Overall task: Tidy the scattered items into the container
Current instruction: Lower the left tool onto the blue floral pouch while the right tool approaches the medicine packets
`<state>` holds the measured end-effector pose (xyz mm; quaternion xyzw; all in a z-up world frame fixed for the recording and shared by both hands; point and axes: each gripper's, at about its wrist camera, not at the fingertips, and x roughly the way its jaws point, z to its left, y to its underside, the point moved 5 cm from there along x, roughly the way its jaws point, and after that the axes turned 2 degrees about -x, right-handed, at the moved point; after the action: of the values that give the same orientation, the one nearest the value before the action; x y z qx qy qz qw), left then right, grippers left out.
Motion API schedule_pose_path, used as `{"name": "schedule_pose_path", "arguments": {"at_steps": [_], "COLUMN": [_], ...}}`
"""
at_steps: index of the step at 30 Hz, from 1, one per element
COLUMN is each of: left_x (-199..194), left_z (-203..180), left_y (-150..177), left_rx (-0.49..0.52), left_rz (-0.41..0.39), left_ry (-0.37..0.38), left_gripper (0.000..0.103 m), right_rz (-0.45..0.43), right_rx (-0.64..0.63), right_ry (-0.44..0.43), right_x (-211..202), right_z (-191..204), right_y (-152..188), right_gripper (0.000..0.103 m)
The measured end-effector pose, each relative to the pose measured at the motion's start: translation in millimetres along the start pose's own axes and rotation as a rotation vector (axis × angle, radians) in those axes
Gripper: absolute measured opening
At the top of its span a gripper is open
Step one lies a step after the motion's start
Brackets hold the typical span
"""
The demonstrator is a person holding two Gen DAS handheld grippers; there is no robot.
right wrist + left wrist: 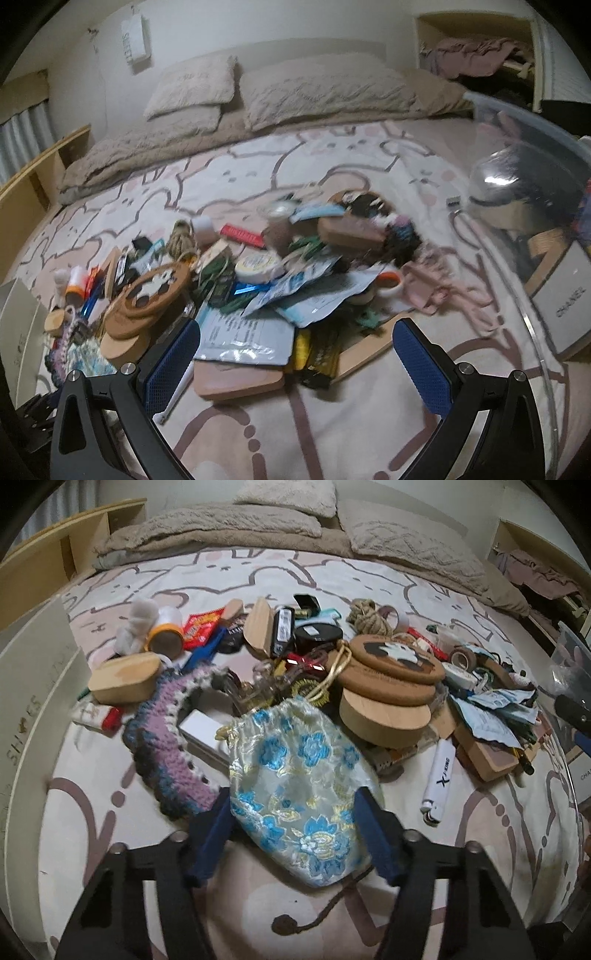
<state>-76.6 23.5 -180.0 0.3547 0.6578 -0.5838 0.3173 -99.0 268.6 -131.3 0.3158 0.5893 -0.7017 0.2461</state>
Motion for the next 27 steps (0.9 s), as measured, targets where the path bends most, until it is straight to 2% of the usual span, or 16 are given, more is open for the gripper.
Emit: {"name": "schedule_pose_path", "arguments": {"at_steps": [5, 11, 21, 27], "left_x": [-1.1, -7.5, -17.0, -24.9], "left_z": [0.0, -2.5, -18.6, -21.6], "left_y": [0.7, 3.1, 18.2, 26.4], "left_rx": [-0.005, 0.002, 0.051, 0.068], "left_rz": [-0.010, -0.010, 0.004, 0.009], "left_ry": [0.003, 0.041, 0.094, 0.116], "left_gripper": [0.034, 0.021, 0.018, 0.018], "right_rz": [0.022, 0.011, 0.036, 0.043], "right_rx": [-0.040, -0.081, -0.106, -0.134], "right_ry": [-0.054, -0.079, -0.082, -0.053], "right_x": [12.8, 24.6, 51.8, 65.8], "right_z": [16.0, 34.9, 47.1, 51.6], "right_y": [8.2, 12.7, 16.0, 16.3], "right_gripper": [0.103, 0.103, 0.103, 0.103]}}
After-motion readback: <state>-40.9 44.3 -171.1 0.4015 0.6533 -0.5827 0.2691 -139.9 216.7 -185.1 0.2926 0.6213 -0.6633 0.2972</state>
